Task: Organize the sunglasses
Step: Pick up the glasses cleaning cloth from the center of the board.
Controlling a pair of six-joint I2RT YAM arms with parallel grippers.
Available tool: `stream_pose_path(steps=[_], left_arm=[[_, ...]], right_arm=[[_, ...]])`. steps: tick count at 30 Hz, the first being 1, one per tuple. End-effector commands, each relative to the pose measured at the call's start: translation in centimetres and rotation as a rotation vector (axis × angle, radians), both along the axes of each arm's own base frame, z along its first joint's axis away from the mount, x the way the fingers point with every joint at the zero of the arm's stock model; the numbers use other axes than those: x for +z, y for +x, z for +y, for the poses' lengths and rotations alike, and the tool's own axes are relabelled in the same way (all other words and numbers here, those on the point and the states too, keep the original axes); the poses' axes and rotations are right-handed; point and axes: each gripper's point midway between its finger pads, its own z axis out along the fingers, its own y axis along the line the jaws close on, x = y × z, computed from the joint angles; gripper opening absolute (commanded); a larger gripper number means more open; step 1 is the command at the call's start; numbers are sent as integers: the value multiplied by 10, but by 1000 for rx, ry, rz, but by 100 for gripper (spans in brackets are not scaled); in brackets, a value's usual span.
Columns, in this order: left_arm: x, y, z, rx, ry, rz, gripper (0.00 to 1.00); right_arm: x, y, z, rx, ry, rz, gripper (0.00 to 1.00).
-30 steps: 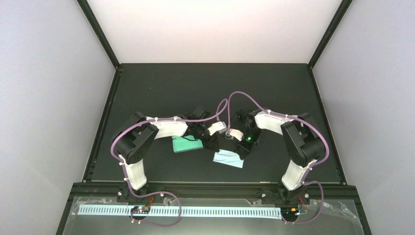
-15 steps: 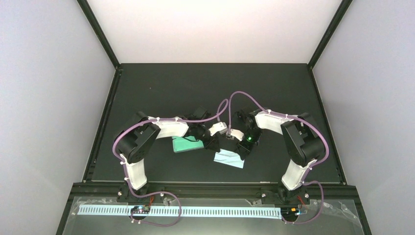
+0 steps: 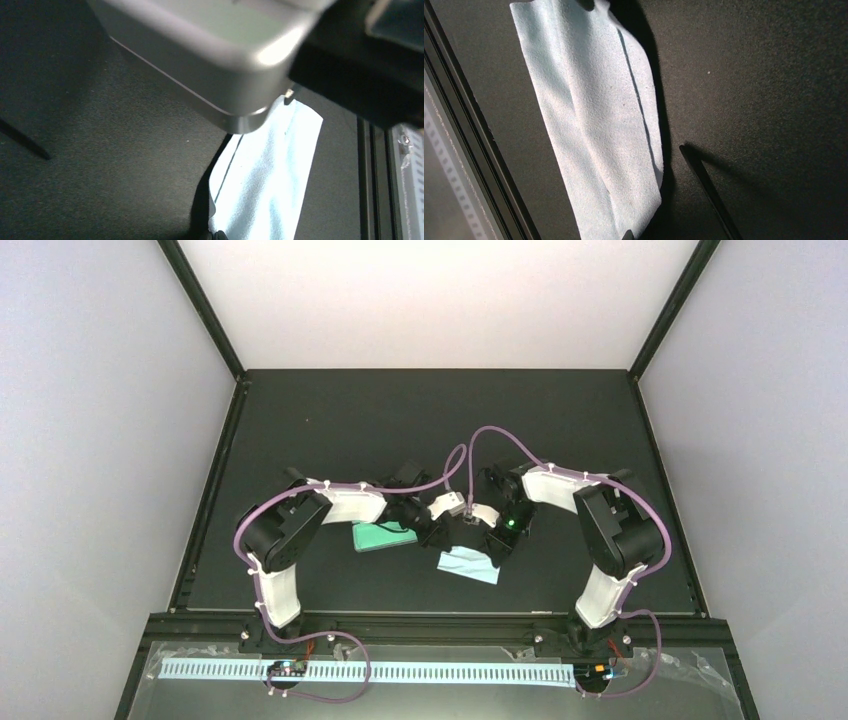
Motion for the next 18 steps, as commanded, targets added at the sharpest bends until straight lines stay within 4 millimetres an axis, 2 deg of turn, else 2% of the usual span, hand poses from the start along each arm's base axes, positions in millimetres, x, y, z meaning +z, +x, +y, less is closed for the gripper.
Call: stream_pose_path(steps=[1, 8, 13, 18], left_arm=[[-8, -18, 0, -26, 0, 58, 1], [28, -12, 1, -16, -104, 21, 1], [39, 2, 6, 21, -128, 13, 1], [46, 8, 9, 32, -139, 1, 1]], right_arm=[[4, 11, 7, 4, 56, -30, 1], [18, 17, 11, -17, 103, -22, 1], [24, 12, 10, 12, 118, -26, 1], [31, 10, 12, 27, 145, -15, 1]])
